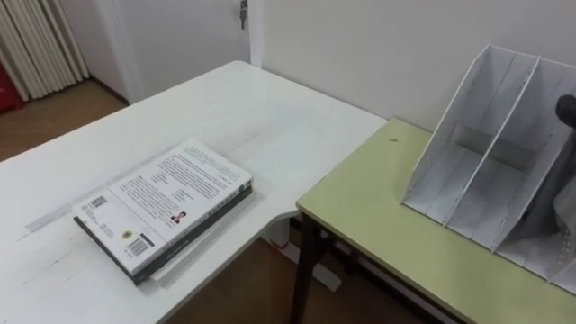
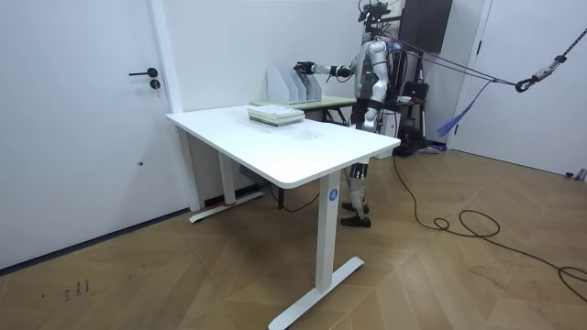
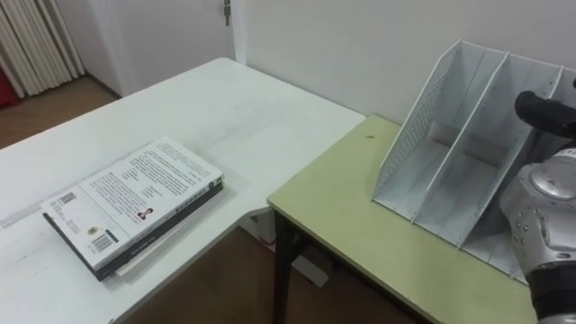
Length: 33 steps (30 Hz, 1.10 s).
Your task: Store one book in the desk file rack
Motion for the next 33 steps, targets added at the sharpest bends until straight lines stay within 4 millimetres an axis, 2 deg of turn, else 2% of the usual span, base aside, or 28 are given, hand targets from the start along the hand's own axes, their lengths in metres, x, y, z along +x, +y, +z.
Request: enact_pose_setpoints(at_steps=[8,13,18,23,30,33], knots=[[0.0,0.0,0.003,0.002,-0.007,-0.002,0.0,0.0,0.0,0.0,0.0,0.001,0.0,0.0,-0.13,-0.16,0.0,0.01,0.0,-0.01,0.0,0.0,-0.14,0.0,0.0,0.04,0.0,0.1,-0.18,0.0],[0.0,0.0,0.004,0.002,-0.01,-0.004,0.0,0.0,0.0,0.0,0.001,0.001,0.001,0.0,-0.14,-0.59,0.0,0.03,0.0,0.04,0.0,0.0,-0.12,0.0,0.0,0.06,0.0,0.16,-0.17,0.0],[0.0,0.0,0.004,0.003,-0.009,-0.003,0.0,-0.001,0.001,0.003,0.009,-0.008,0.007,0.0,-0.08,-0.67,0.19,0.2,0.0,-0.04,0.0,0.04,-0.01,-0.01,0.0,0.21,0.0,0.18,-0.15,0.0],[0.0,0.0,0.003,0.014,-0.007,0.002,0.0,-0.006,0.007,0.021,0.054,-0.076,0.024,0.0,-0.03,-0.68,-0.05,0.16,0.0,-0.23,0.0,0.04,-0.01,0.02,0.0,0.18,0.0,0.15,-0.22,0.0],[0.0,0.0,0.003,0.016,-0.02,0.009,0.0,-0.025,0.02,0.063,0.151,-0.253,0.134,0.0,-0.35,-0.59,-0.22,0.29,0.0,-0.32,0.0,0.06,0.1,0.03,0.0,0.2,0.0,0.33,-0.23,0.0],[0.001,0.001,0.004,0.015,-0.021,0.013,0.0,-0.034,0.024,0.078,0.182,-0.317,0.207,0.0,-0.51,-0.54,-0.13,0.61,0.0,-0.39,0.0,0.17,0.07,0.2,-0.07,0.23,0.07,1.37,-0.67,-0.1]])
